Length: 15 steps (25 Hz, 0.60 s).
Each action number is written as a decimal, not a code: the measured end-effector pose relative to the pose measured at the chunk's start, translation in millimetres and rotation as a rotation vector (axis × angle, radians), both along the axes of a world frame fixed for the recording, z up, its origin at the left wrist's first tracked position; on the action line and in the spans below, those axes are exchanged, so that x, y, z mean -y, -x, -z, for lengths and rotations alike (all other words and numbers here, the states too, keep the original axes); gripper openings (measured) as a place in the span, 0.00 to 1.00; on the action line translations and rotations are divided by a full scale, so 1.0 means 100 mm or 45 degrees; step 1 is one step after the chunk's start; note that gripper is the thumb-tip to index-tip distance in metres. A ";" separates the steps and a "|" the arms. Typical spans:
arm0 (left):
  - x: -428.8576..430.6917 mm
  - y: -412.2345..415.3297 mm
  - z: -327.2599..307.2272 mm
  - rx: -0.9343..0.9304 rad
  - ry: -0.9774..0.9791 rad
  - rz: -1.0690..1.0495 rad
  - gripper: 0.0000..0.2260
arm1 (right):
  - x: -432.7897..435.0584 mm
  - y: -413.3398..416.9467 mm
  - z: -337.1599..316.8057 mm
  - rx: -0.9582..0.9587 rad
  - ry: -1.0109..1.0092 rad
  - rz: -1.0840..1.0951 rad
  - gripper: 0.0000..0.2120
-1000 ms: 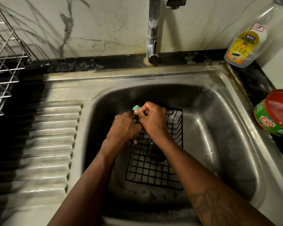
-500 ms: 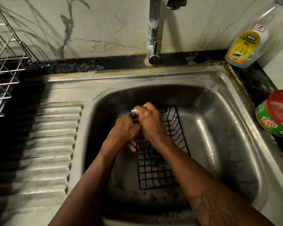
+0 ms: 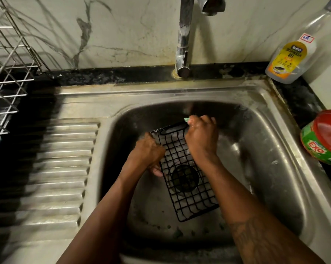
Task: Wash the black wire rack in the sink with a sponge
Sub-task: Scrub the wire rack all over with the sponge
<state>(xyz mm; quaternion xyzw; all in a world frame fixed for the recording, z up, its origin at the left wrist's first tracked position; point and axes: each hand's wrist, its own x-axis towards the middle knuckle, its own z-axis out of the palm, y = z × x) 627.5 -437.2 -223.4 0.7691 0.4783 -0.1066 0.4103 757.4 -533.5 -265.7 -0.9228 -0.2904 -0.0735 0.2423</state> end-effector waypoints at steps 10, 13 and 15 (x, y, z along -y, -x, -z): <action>-0.04 0.01 -0.14 -0.329 -0.339 0.447 0.08 | -0.14 0.19 0.02 -0.203 0.017 -0.308 0.09; -0.04 -0.01 -0.05 -0.169 -0.298 0.330 0.11 | 0.00 -0.04 0.01 -0.047 0.064 -0.075 0.14; -0.05 -0.05 -0.07 -0.290 -0.423 0.611 0.16 | -0.06 0.06 0.03 -0.179 -0.020 -0.146 0.11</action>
